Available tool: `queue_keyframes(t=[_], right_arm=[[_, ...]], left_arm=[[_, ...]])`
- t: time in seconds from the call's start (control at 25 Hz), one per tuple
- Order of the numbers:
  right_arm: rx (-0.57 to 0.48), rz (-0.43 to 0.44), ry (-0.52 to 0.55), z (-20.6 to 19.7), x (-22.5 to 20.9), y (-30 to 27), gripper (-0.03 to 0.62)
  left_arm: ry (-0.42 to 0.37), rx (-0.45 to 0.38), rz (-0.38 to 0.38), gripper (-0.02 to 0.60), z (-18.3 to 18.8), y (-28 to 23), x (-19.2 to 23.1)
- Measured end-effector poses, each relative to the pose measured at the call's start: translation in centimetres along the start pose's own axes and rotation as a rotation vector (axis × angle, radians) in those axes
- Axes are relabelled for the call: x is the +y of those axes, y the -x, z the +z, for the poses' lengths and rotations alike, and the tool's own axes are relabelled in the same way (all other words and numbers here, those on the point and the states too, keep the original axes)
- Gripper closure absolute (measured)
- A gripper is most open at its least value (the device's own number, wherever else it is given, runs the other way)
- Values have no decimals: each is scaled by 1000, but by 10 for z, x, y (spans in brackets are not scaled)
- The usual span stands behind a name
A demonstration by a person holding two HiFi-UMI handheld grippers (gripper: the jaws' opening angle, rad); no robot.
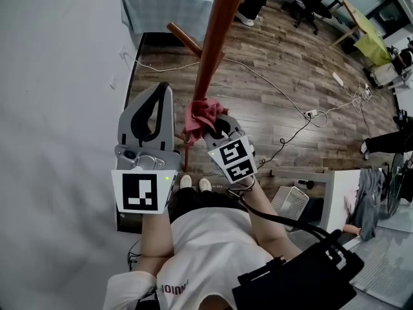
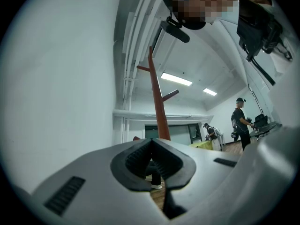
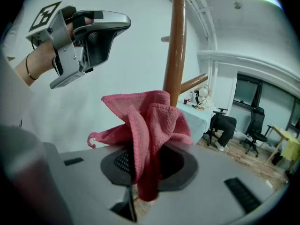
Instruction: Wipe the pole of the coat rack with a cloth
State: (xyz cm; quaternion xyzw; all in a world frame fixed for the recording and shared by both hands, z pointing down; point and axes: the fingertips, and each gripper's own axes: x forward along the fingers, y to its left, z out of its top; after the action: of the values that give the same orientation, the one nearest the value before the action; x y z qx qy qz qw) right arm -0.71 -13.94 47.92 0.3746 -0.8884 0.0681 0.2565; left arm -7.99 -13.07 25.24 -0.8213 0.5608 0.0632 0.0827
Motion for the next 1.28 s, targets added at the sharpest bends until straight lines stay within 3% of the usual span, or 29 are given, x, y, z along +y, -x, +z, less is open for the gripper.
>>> queue_keyframes(t=[1.28], right_arm=[[9, -83, -39, -13, -25, 25, 500]], left_arm=[[15, 1, -48, 569, -6, -12, -17]])
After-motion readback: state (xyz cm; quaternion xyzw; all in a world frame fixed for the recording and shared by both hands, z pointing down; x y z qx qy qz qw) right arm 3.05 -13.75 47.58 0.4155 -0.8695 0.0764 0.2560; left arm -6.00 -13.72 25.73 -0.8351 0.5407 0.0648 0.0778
